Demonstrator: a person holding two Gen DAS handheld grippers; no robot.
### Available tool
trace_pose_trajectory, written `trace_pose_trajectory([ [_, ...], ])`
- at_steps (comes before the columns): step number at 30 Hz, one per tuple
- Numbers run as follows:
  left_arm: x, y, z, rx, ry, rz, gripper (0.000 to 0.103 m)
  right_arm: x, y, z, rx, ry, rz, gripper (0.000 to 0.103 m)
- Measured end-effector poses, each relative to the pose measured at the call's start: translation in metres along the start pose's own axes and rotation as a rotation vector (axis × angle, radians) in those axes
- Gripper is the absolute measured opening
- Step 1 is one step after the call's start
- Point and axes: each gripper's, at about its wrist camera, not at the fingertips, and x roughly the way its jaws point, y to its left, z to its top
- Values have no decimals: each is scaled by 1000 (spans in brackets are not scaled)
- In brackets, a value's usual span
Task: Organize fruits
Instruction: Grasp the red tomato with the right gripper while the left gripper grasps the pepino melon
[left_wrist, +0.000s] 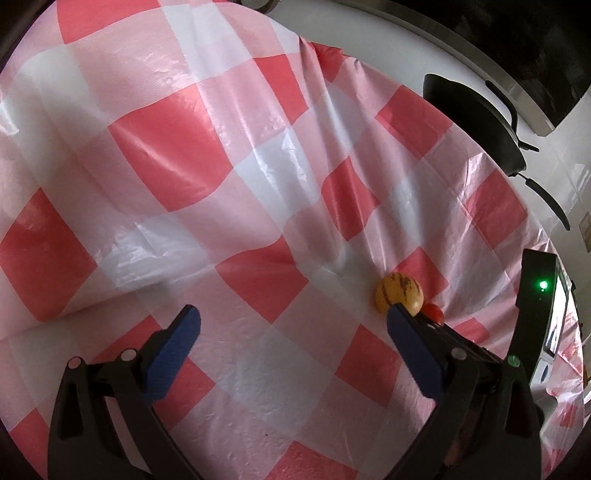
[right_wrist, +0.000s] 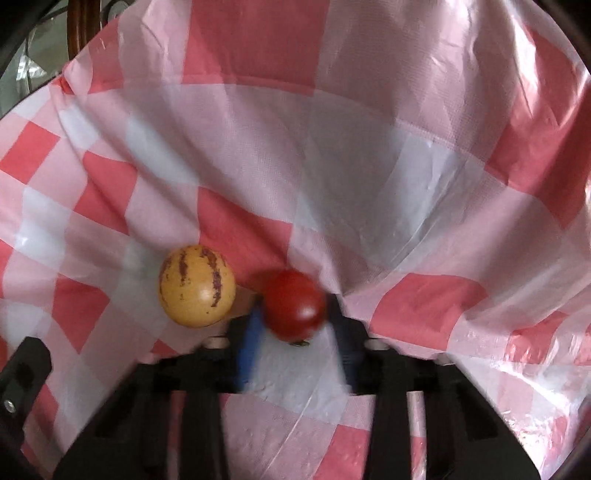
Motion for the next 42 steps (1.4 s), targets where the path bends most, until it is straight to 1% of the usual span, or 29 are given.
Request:
trace_pose_trajectory([
  [2,0,-2,-1,15,1,-3,101,-16,-10,-11,70,-20,45,31],
  [4,0,-5,-1,31,4,-6,101,-38,-28,-25,142,-61,88,31],
  [8,1,-9,-3,58,9,-17,101,-79,-71,-65,286,-133,136,31],
  [9,1,-12,-4,69,9,-24,101,-87,-83,-77,330,-142,138,31],
  [12,0,-21,-7,107,9,-47,101,-103,-107,-97,433,-171,132,31],
  [14,0,-26,-9,131,10,-60,101,-103,-126,-109,515,-200,145,31],
  [15,0,-29,-10,140,11,-64,101,-102,-140,-105,534,-208,140,31],
  [17,1,-37,-12,166,9,-68,101,-98,-146,-107,558,-222,129,31],
  [18,2,-42,-14,180,6,-66,101,-97,-151,-108,576,-228,146,31],
  [20,5,-51,-15,200,12,-67,101,-96,-151,-109,579,-243,149,31],
  [23,15,-67,-15,235,22,-69,101,-97,-150,-110,557,-241,139,31],
  [26,35,-87,-12,261,67,-62,101,-96,-146,-108,549,-235,149,31],
  [28,50,-102,-9,282,93,-47,98,-94,-147,-109,557,-234,152,31],
  [30,61,-114,-7,312,101,-3,92,-93,-147,-108,556,-230,153,31],
  [32,71,-119,-3,314,113,14,89,-92,-145,-108,552,-227,158,31],
  [34,83,-121,1,297,141,27,83,-92,-144,-108,548,-226,164,31],
  [36,88,-122,0,303,164,35,68,-91,-144,-108,551,-225,164,31],
  [37,88,-124,-1,319,159,49,64,-91,-144,-108,551,-224,164,31],
  [38,89,-127,-2,337,167,43,59,-91,-144,-108,549,-223,164,31],
  [40,89,-130,-3,350,169,42,52,-90,-144,-108,550,-223,165,31],
  [41,89,-131,-3,350,170,37,45,-90,-144,-108,549,-222,165,31],
  [42,89,-130,-2,347,172,20,45,-90,-144,-107,548,-222,166,31],
])
